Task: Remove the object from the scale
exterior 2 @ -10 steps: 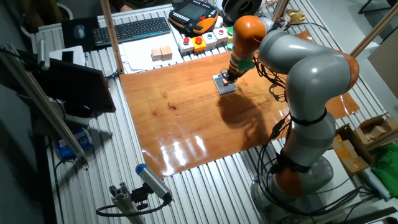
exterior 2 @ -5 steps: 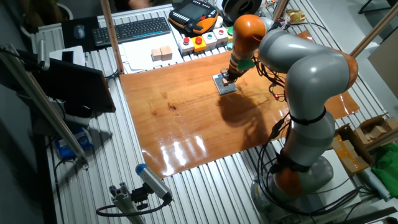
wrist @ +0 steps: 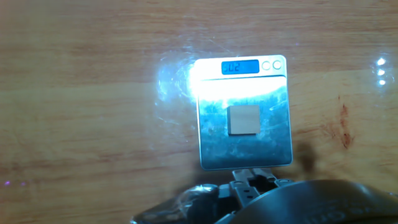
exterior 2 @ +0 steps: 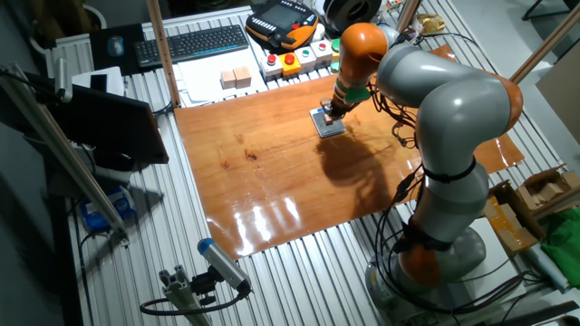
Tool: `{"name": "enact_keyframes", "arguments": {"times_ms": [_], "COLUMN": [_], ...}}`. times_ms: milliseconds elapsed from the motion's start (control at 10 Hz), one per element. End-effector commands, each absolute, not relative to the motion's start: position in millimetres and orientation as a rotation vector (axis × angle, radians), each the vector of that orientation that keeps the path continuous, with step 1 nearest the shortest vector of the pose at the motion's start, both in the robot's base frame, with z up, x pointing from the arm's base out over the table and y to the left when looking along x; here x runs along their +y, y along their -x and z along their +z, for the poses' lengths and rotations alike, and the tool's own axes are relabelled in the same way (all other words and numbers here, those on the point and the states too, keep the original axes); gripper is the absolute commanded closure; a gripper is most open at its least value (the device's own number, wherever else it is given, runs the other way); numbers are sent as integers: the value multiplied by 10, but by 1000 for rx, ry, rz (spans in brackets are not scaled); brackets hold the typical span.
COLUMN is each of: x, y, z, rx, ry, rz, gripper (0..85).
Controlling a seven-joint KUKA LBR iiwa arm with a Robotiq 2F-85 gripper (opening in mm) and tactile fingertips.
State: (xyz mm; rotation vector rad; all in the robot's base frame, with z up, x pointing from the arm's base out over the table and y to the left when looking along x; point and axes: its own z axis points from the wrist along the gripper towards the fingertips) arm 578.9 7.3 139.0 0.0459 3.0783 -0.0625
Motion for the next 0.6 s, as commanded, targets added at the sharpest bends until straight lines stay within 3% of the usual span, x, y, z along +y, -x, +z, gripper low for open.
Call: {"name": "enact_keyframes", "arguments": {"times_ms": [0,200,500], "x": [66,77,60], "y": [-5786,-5803,-5900], "z": [1387,1362,1238], "rx": [3078,3070,3056], "ry": [-49,-75,-59], "rz": [-67,-42,-35], "gripper": [277,147,133]}}
